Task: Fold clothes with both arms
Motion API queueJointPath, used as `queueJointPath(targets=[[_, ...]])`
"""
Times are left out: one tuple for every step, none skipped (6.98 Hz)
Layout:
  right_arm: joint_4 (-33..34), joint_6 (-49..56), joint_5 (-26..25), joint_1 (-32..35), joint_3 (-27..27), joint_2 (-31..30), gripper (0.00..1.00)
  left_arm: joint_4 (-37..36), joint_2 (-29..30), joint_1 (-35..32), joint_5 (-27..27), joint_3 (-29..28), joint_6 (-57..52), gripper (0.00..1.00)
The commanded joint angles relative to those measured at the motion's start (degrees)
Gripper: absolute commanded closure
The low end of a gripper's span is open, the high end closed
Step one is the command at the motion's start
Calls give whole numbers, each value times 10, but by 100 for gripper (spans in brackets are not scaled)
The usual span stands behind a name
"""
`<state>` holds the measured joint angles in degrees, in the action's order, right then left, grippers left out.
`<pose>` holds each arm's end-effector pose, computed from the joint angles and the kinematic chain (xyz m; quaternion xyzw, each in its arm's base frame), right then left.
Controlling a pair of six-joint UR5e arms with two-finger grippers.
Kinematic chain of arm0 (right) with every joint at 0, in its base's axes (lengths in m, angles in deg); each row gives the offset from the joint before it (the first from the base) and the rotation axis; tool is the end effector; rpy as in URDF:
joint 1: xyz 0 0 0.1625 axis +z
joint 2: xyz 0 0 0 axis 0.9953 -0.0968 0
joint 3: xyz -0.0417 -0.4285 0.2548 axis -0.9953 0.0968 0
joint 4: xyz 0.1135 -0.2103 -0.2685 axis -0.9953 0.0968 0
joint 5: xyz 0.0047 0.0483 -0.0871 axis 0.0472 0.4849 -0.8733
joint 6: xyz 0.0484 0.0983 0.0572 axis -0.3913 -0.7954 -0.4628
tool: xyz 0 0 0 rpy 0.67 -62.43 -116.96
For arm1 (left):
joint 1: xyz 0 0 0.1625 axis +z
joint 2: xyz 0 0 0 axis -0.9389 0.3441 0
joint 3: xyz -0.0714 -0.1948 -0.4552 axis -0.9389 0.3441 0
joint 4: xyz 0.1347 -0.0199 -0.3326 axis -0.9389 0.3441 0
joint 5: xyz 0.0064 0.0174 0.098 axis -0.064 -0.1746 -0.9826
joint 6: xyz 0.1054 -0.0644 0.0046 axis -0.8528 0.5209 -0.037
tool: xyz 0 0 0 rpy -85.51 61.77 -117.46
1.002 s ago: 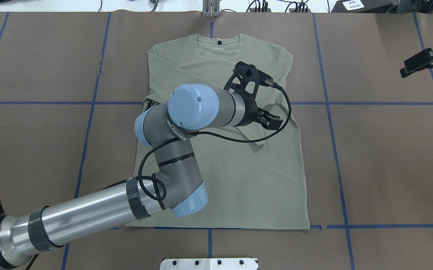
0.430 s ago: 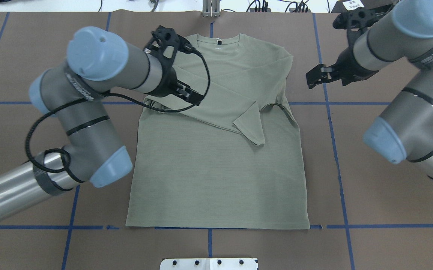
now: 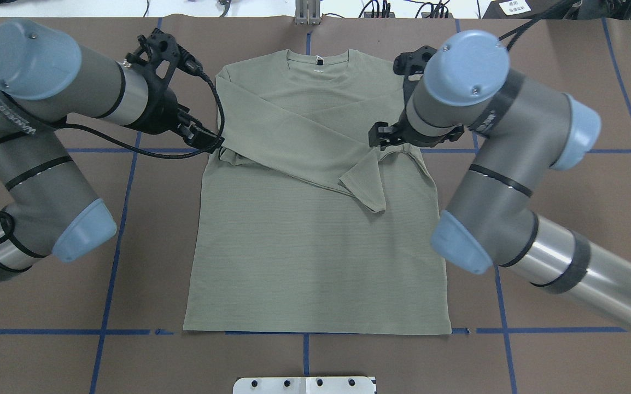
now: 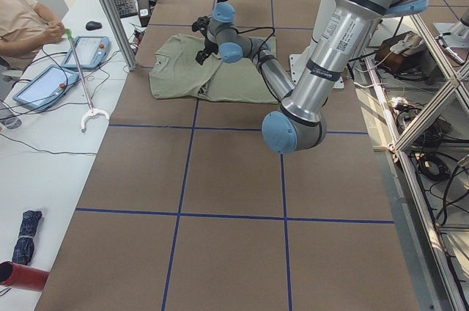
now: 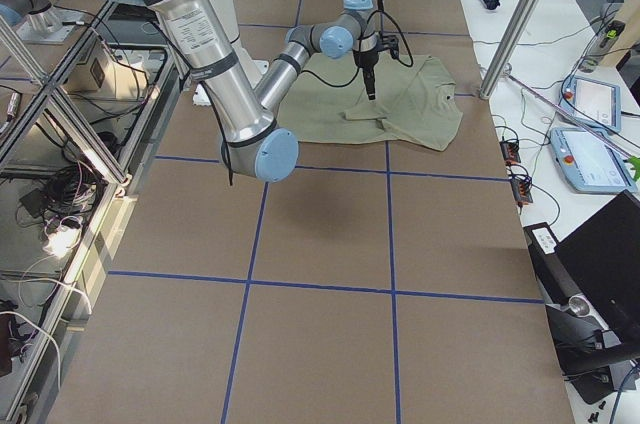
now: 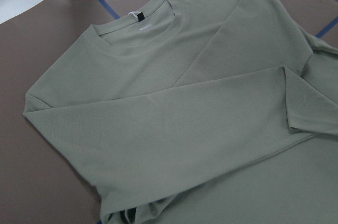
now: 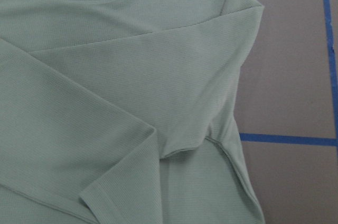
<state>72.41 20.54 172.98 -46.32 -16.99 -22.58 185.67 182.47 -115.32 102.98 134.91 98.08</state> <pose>-0.4660 -0.5046 0.3409 0.1226 -0.3401 0.0255 0.9320 0.3747 -0.4976 0.3426 0.3186 0.4442 0.2461 0.8004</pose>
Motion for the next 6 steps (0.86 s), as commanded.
queueJointPath(targets=[[1, -27, -74, -51, 135, 89, 27, 4, -13, -10, 19, 9, -7, 0], [0, -28, -93, -66, 168, 111, 30, 4, -15, -10, 19, 9, -5, 0], [0, -45, -103, -80, 181, 115, 34, 5, -15, -10, 19, 9, -2, 0], [0, -47, -113, -88, 186, 117, 38, 12, -17, -10, 19, 9, -1, 0], [0, -48, -128, -95, 200, 121, 40, 22, -25, -9, 19, 9, -1, 0], [-1, -48, -136, -96, 212, 130, 42, 25, -29, -9, 19, 9, -1, 0]])
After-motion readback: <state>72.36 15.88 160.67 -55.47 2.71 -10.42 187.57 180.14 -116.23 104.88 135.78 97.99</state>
